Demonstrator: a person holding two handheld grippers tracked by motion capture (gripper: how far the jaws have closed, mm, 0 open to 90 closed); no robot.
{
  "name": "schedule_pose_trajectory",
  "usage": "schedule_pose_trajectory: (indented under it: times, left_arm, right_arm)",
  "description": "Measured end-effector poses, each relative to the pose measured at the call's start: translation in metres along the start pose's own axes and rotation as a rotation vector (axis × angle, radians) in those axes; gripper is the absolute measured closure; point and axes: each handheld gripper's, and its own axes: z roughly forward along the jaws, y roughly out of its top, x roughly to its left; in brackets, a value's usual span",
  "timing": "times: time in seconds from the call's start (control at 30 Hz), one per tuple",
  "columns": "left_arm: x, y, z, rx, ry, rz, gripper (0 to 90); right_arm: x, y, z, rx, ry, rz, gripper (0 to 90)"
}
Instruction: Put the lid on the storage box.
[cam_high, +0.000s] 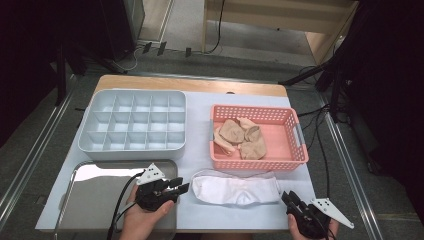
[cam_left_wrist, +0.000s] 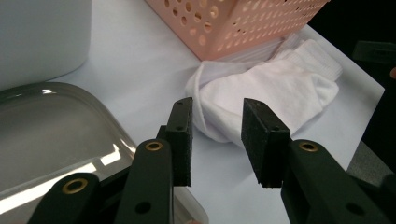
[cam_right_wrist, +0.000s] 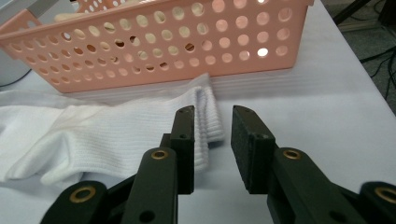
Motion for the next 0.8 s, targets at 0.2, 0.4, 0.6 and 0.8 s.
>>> schedule_pose_trajectory:
  times: [0.2, 0.4, 0.6, 0.8]
  left_arm:
    - [-0.006, 0.002, 0.005, -0.007, 0.005, -0.009, 65.6]
    - [-0.012, 0.002, 0.009, -0.002, 0.013, -0.017, 61.3]
    - [-0.018, -0.003, 0.024, 0.083, 0.07, 0.005, 59.1]
    - [-0.015, -0.007, 0.031, 0.135, 0.072, -0.011, 71.5]
  right_arm:
    - [0.001, -0.001, 0.001, 0.01, 0.013, 0.027, 70.5]
    - [0.011, -0.006, 0.008, 0.044, 0.016, 0.014, 68.5]
    - [0.014, -0.012, 0.015, 0.085, -0.034, 0.021, 64.2]
    - [0.016, -0.017, 0.021, 0.118, -0.038, 0.025, 69.9]
